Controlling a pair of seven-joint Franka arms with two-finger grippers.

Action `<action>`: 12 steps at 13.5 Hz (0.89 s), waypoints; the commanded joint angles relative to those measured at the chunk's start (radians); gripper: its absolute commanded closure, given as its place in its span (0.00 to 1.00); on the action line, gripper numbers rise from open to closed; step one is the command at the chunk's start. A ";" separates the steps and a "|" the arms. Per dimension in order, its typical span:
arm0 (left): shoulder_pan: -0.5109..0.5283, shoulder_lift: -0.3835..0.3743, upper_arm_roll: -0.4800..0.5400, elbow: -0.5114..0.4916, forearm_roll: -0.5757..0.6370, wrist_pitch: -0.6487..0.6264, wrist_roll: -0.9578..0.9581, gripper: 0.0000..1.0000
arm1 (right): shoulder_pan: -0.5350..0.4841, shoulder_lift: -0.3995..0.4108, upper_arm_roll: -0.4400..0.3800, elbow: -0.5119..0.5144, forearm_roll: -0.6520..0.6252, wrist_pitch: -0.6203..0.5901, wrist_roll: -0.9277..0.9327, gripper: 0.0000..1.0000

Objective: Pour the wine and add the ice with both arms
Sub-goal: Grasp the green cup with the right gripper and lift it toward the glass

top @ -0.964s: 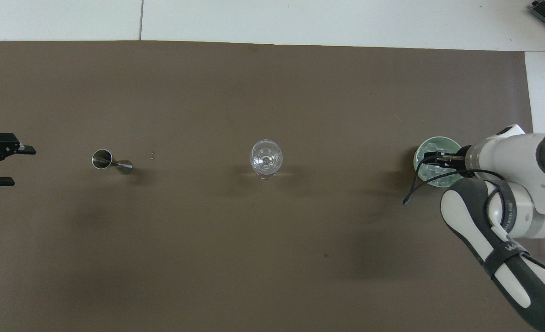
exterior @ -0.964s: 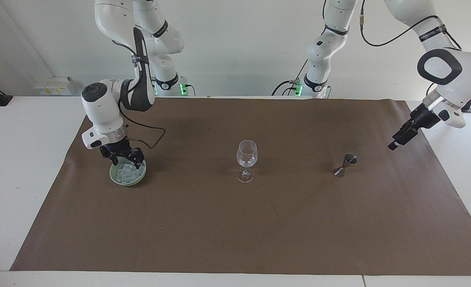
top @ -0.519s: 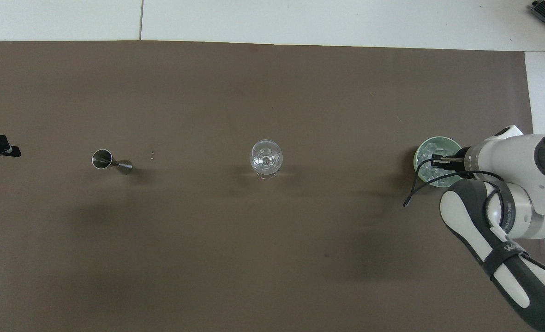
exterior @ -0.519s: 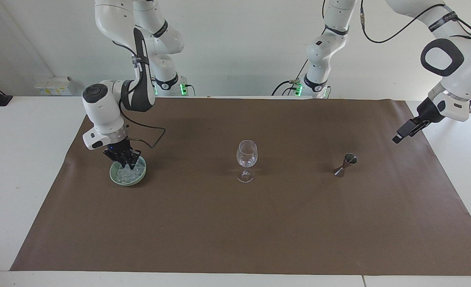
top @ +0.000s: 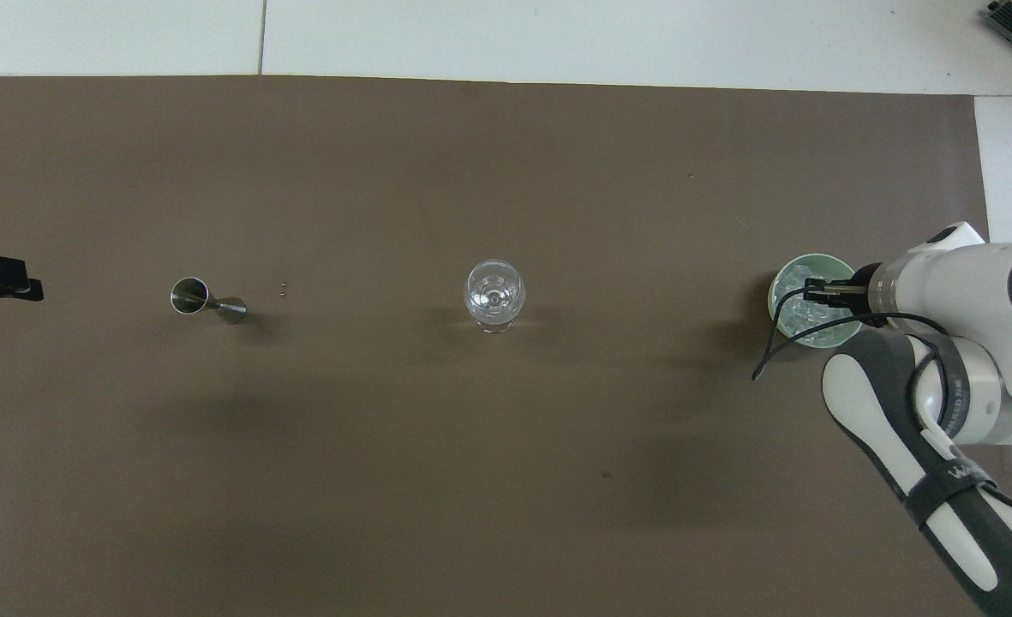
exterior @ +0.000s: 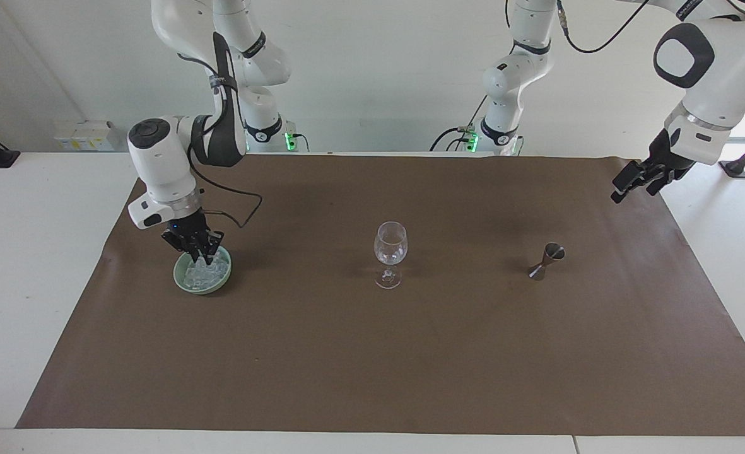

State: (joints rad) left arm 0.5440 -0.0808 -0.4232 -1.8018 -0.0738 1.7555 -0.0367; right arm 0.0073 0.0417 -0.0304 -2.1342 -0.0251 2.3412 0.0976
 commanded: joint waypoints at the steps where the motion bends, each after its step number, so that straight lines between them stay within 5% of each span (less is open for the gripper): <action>1: -0.122 -0.007 0.072 0.041 0.039 -0.048 0.015 0.00 | 0.046 -0.089 0.049 0.086 0.008 -0.137 0.094 1.00; 5: -0.356 -0.008 0.251 0.073 0.037 -0.065 0.005 0.00 | 0.065 -0.132 0.159 0.201 0.162 -0.151 0.171 1.00; 9: -0.404 -0.019 0.257 0.053 0.037 -0.036 0.004 0.00 | 0.069 -0.108 0.246 0.231 0.280 -0.044 0.192 1.00; 12: -0.437 -0.033 0.262 0.059 0.040 -0.143 0.008 0.00 | 0.173 -0.068 0.256 0.223 0.280 0.084 0.261 1.00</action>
State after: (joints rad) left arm 0.1471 -0.0889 -0.1863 -1.7381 -0.0576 1.6779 -0.0367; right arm 0.1309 -0.0629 0.2189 -1.9157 0.2343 2.3484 0.3090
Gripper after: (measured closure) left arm 0.000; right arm 0.727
